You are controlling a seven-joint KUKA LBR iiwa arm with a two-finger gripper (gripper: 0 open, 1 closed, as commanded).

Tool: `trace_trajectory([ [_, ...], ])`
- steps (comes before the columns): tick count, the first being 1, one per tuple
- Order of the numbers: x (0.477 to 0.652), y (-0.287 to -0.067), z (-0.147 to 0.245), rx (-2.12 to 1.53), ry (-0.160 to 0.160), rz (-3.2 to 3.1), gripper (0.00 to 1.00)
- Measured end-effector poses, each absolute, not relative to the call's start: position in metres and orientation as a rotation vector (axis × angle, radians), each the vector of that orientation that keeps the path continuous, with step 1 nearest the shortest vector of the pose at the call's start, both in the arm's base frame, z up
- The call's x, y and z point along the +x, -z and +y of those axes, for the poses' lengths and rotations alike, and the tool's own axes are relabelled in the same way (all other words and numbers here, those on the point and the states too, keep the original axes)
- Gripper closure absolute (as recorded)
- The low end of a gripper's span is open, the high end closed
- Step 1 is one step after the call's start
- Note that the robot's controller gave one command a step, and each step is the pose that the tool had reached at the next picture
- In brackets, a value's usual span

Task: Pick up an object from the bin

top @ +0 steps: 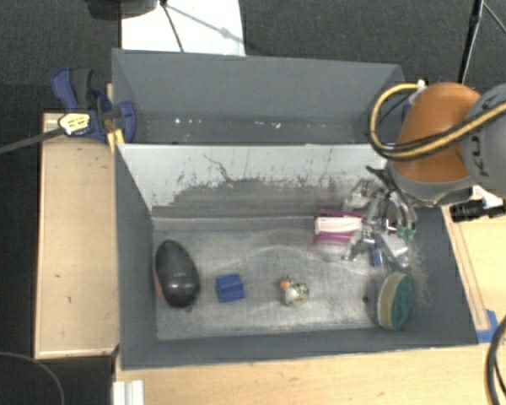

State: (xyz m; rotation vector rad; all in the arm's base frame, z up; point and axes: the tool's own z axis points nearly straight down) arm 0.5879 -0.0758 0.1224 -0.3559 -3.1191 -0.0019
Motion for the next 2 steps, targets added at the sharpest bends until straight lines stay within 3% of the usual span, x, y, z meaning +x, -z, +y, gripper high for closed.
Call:
trace_trajectory([
  [1, 0.5920, -0.0742, -0.0893, -0.687, 0.003, -3.076, 0.00],
  [2, 0.5932, -0.0753, -0.0892, -0.680, 0.001, -3.073, 0.00],
])
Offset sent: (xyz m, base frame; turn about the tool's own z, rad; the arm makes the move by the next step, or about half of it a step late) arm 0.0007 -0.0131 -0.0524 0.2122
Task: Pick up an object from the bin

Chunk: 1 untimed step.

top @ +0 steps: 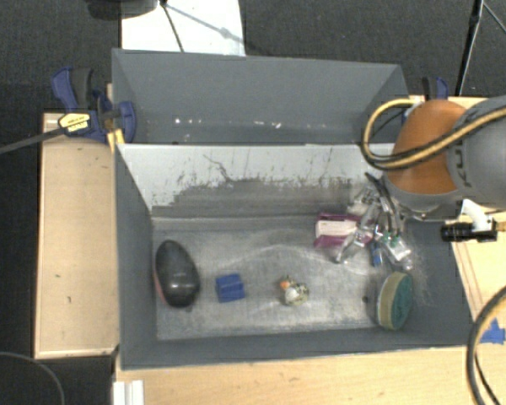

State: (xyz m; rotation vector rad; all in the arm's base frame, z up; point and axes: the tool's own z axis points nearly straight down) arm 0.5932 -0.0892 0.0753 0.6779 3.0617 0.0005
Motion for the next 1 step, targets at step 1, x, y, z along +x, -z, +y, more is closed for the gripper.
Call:
trace_trajectory([
  [1, 0.5943, -0.0763, -0.0896, 0.674, 0.000, 3.059, 1.00],
])
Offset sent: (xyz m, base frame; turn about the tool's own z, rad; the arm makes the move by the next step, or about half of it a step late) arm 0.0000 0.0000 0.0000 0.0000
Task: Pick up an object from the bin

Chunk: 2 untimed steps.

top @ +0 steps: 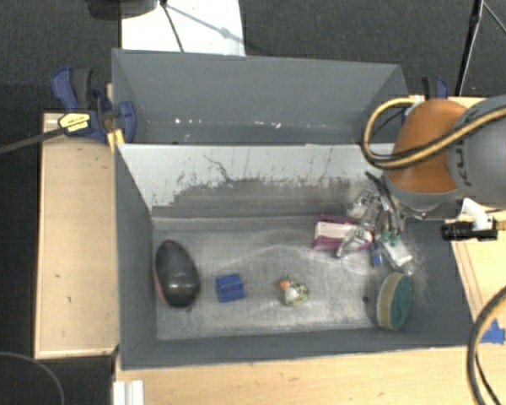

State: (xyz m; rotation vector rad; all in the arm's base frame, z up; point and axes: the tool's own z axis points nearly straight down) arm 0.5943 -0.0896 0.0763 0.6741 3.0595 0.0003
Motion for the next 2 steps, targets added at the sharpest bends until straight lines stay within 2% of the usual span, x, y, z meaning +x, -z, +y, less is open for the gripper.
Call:
trace_trajectory([
  [1, 0.5953, -0.1073, -0.0894, 0.666, -0.001, 3.065, 1.00],
  [2, 0.5960, -0.1171, -0.0897, 0.659, 0.000, 3.065, 1.00],
])
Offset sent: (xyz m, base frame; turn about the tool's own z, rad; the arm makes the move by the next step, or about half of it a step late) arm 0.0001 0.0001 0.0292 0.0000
